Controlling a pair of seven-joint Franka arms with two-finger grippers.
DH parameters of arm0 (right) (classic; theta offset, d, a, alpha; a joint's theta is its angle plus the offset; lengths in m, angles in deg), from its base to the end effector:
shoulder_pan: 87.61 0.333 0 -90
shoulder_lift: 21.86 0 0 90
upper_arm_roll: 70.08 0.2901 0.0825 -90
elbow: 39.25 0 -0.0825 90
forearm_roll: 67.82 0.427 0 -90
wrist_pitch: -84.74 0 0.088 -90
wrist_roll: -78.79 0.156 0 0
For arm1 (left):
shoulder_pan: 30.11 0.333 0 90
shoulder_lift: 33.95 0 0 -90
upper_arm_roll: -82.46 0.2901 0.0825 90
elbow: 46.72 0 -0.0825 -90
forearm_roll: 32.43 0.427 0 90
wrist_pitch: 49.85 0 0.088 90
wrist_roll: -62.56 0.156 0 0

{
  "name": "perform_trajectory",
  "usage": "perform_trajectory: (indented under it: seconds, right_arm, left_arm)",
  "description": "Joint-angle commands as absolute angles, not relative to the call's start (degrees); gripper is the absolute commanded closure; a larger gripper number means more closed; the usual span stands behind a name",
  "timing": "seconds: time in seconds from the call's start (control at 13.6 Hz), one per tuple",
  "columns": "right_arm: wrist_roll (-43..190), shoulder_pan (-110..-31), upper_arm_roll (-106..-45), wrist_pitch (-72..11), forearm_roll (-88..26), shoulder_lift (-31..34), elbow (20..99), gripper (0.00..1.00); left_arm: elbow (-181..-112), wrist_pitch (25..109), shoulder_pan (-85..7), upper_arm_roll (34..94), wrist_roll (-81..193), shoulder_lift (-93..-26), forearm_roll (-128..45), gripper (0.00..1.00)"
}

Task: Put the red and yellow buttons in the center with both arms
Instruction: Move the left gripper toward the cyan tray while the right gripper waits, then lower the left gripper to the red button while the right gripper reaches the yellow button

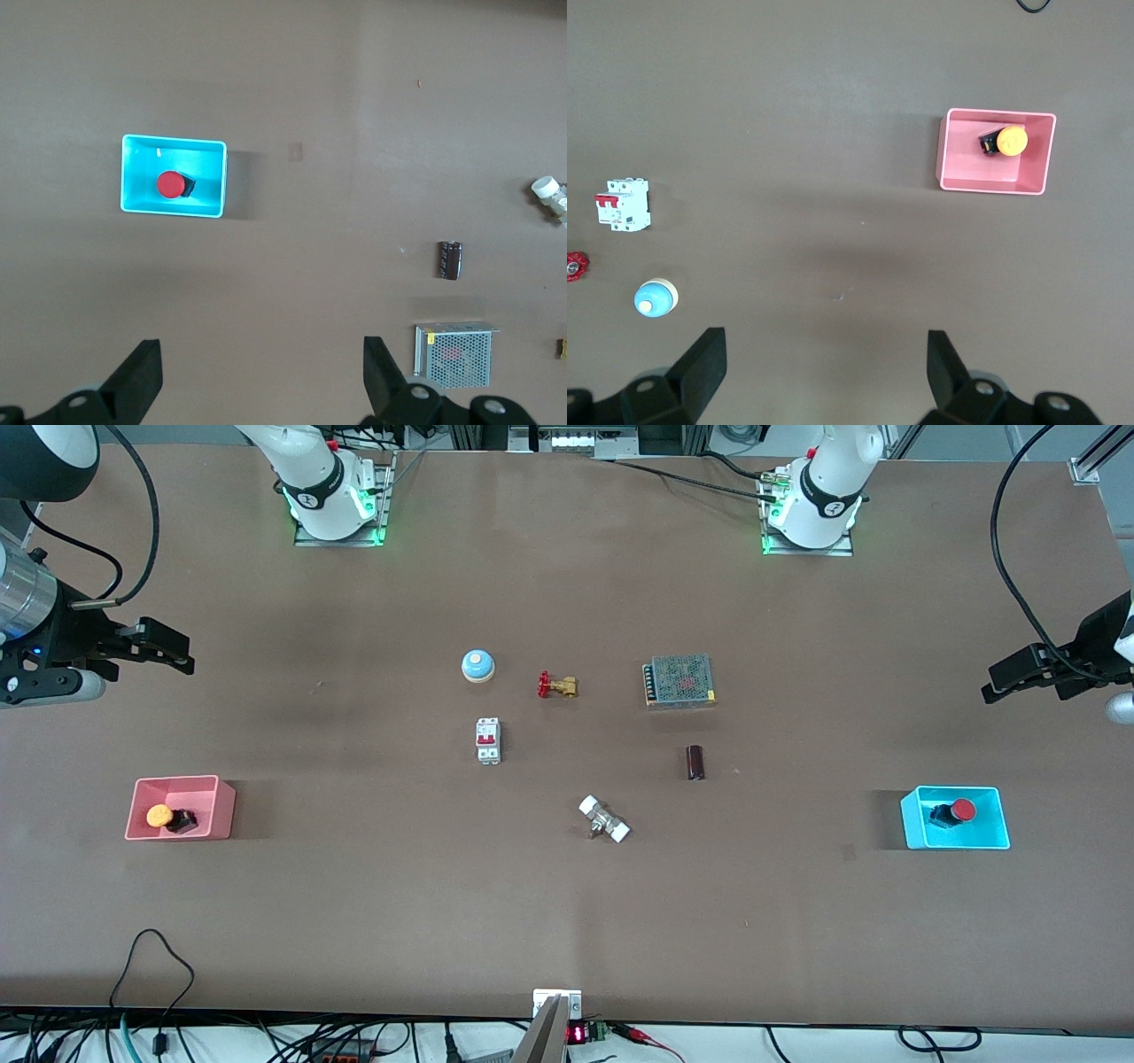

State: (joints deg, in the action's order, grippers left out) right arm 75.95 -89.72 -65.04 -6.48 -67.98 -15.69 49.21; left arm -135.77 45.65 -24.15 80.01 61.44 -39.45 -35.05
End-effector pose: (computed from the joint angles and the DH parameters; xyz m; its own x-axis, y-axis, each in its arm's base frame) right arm 0.6233 0.0296 0.4996 0.9932 0.1006 -0.0587 0.1002 -0.9949 -0.0096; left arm 0.6319 0.0329 0.5079 0.9962 0.0853 0.0156 0.0844 -0.9952 0.0500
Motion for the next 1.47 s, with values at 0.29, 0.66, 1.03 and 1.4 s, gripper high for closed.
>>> perform_trajectory:
  seconds: [0.29,0.66,1.03,1.4]
  right_arm:
    - [75.8,-89.72,-65.42,-8.06,-66.94,-17.29,51.27,0.0]
    - [75.36,-90.51,-66.12,-10.53,-67.38,-15.1,50.84,0.0]
    - [71.24,-92.43,-66.04,-12.8,-68.0,-10.09,51.27,0.0]
    - [65.52,-95.08,-66.04,-25.19,-69.3,-6.05,54.97,0.0]
  left_arm:
    - [-135.75,43.93,-24.31,79.74,61.16,-39.22,-33.83,0.0]
    - [-135.23,44.54,-24.31,80.62,61.42,-47.89,-33.75,0.0]
    - [-131.8,52.67,-20.72,81.15,61.86,-59.85,-29.0,0.0]
    - [-131.71,62.38,-18.33,81.84,64.05,-68.39,-29.18,0.0]
